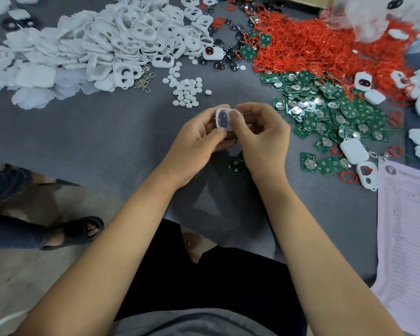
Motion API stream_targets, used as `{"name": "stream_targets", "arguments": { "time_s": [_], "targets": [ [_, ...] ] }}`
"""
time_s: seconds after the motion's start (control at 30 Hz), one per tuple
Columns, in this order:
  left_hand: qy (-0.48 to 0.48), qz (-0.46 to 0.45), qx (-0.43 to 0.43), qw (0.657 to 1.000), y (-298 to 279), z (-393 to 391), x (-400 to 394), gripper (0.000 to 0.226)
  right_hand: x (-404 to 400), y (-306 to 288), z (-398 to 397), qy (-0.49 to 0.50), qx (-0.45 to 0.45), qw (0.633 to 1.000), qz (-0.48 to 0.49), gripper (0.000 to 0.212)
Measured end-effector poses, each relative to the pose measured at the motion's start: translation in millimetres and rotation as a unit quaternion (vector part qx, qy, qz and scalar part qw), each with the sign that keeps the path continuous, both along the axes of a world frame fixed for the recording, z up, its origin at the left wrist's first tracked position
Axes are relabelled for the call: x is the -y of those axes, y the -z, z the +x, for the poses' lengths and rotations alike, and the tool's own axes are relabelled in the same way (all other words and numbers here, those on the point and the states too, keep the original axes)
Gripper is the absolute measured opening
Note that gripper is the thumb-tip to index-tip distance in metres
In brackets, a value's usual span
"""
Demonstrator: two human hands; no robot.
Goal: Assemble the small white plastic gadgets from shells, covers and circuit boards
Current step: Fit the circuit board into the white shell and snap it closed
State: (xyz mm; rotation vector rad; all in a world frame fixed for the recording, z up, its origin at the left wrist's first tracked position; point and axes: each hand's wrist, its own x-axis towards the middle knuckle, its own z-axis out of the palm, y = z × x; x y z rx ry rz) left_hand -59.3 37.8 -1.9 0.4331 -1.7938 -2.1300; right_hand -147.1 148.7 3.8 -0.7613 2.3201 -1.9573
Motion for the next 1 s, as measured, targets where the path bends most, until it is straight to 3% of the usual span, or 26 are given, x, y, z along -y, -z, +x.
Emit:
{"name": "stream_targets", "arguments": {
  "time_s": [0.63,1.0],
  "targets": [
    [-0.027,-0.022,0.001,0.999,-2.9,1.8,-0.7,0.037,1.9,-0.1,6.7,0.012,-0.123,0.99,0.061,0.007],
    [-0.026,-0.017,-0.005,0.999,-4.0,2.1,-2.6,0.035,1.6,1.1,5.3,0.024,-0.124,0.989,0.077,0.013]
  ]
}}
